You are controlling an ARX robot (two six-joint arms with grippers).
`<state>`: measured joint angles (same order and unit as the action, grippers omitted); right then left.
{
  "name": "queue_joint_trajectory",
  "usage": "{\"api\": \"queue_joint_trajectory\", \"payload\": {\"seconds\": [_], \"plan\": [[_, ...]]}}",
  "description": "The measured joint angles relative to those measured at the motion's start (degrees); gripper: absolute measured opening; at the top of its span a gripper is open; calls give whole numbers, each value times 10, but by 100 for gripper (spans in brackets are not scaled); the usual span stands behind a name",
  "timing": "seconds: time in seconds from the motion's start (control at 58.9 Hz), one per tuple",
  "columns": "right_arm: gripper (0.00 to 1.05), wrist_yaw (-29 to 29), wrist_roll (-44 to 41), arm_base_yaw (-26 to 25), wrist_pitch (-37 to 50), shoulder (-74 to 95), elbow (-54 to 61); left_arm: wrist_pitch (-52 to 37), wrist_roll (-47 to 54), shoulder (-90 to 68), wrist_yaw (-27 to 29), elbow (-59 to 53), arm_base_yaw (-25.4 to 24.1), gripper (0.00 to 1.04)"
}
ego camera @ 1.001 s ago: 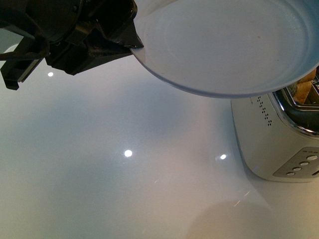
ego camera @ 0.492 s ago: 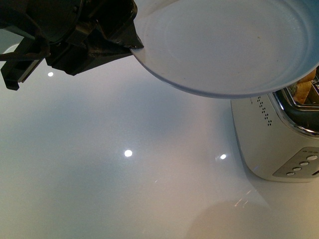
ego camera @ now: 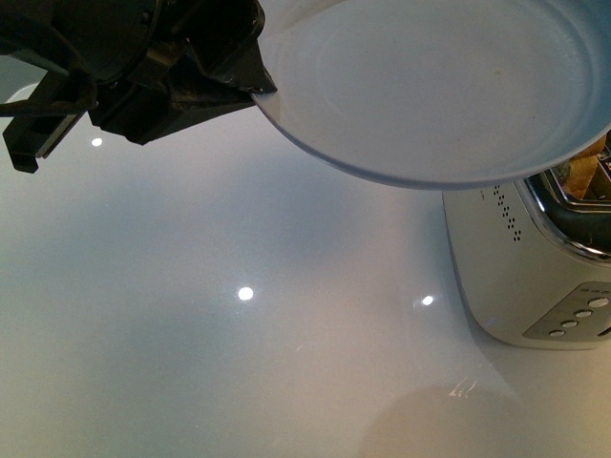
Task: Left arm holds plate, right arm toasts bread
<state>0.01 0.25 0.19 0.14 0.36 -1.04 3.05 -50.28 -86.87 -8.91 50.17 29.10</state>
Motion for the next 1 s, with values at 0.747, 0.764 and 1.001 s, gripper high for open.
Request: {"api": "queue_joint_trajectory", "payload": {"seconds": [0.747,0.764,1.001], "plan": [[96,0,0,0,0,0,0,-42,-29,1,50,-11,6,3],[96,0,0,0,0,0,0,-70,-46,1,78,-18,9,3],[96,0,0,0,0,0,0,-136,-143,22,134,-32,-2,3]]}}
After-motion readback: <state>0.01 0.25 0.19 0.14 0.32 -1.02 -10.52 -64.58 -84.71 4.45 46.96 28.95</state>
